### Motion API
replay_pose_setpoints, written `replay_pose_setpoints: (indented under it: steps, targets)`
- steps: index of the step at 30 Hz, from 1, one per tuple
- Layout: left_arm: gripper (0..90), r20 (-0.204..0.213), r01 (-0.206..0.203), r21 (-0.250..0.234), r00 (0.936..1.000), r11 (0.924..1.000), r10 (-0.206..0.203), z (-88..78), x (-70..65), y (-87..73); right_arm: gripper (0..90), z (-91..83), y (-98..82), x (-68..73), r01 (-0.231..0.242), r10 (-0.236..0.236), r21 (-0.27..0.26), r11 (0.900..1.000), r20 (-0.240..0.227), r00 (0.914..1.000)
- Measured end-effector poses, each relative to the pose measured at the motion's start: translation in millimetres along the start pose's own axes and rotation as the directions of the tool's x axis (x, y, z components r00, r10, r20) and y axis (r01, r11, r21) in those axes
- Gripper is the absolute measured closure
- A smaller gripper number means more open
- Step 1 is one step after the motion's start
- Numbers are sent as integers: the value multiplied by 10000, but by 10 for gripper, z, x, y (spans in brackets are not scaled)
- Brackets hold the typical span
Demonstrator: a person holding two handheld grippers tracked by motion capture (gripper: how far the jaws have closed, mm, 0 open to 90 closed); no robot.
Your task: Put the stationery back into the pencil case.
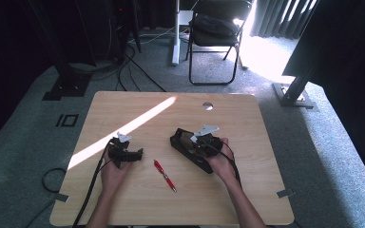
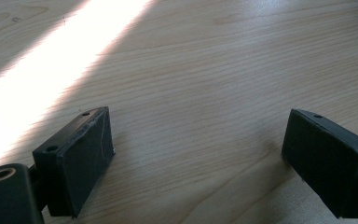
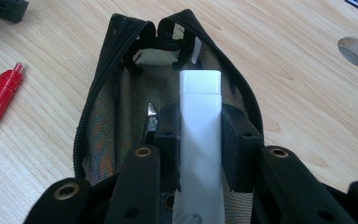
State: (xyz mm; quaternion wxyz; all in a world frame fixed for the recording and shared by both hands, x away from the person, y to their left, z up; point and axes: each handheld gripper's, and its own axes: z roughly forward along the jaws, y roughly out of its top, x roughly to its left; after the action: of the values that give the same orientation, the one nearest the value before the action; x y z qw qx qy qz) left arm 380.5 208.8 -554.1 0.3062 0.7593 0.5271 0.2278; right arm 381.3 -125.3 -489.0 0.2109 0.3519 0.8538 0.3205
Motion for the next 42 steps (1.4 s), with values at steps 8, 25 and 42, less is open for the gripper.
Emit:
replay_pose_setpoints:
  steps: [8, 25, 42]
  targets:
    - [89, 4, -7, -2, 10000, 10000, 7, 1, -1, 1, 604, -21, 3, -1, -112, 113, -119, 9999, 32, 9999]
    - [89, 4, -11, -3, 10000, 10000, 11, 1, -1, 1, 580, -344, 67, 237, -21, -19, -1412, 9900, -285, 9996]
    - [89, 3, -11, -3, 10000, 10000, 11, 1, -1, 1, 582, -316, 90, 488, 257, -367, -1577, 9872, -671, 9971]
